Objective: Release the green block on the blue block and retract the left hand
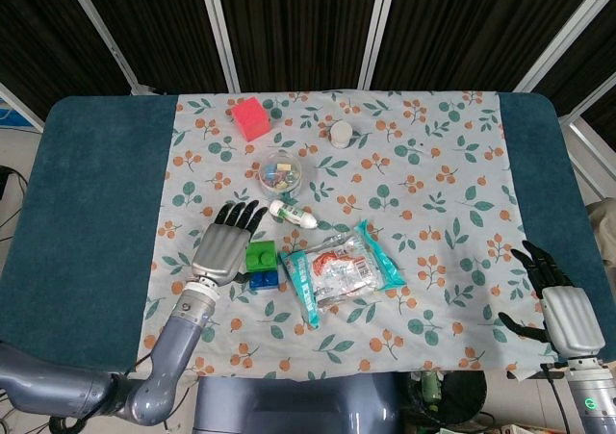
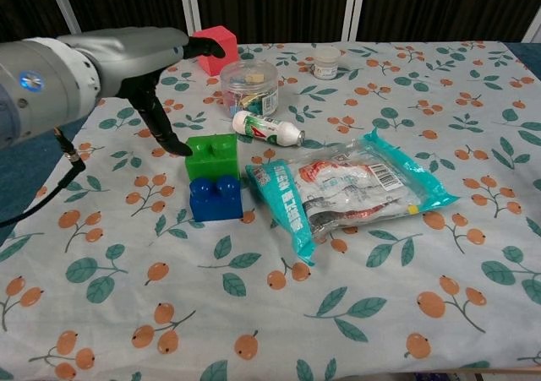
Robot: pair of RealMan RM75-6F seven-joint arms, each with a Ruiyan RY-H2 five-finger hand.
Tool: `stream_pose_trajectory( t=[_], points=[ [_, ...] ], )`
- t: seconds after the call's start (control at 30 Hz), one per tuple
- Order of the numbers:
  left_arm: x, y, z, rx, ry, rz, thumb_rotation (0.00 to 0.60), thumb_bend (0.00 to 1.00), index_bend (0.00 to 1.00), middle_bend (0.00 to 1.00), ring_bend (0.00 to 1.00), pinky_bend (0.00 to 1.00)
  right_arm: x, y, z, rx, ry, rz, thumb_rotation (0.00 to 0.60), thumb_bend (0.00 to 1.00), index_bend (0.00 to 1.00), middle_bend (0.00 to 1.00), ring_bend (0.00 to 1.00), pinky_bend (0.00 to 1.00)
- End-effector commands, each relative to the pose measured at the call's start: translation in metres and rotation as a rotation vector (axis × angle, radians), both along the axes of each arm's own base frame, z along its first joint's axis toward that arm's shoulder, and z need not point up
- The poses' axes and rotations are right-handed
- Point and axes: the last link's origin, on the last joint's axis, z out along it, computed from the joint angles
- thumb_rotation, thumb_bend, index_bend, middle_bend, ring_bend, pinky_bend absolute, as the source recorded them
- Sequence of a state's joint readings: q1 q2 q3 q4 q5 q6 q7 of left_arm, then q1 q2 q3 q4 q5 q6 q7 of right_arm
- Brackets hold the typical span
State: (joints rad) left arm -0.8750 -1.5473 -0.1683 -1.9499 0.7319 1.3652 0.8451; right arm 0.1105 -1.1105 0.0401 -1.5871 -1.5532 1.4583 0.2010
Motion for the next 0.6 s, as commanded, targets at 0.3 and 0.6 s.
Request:
stream_pose_trajectory(
  t=[0.3, 0.6],
  points=[
    [-0.139, -0.068, 0.087, 0.195, 0.101, -0.032, 0.6, 0.01, 0.0, 0.0, 0.0, 0.0, 0.0, 0.001, -0.001, -0.027, 0.056, -0.016, 0.6, 0.17, 0.05, 0.0, 0.01, 0.21],
    [-0.206, -0.114, 0.115, 0.28, 0.079, 0.021, 0.6, 0.01, 0.0, 0.0, 0.0, 0.0, 0.003, 0.002, -0.003, -0.038, 0.1, -0.015, 0.6, 0.15, 0.03, 0.0, 0.0, 0.21]
  ],
)
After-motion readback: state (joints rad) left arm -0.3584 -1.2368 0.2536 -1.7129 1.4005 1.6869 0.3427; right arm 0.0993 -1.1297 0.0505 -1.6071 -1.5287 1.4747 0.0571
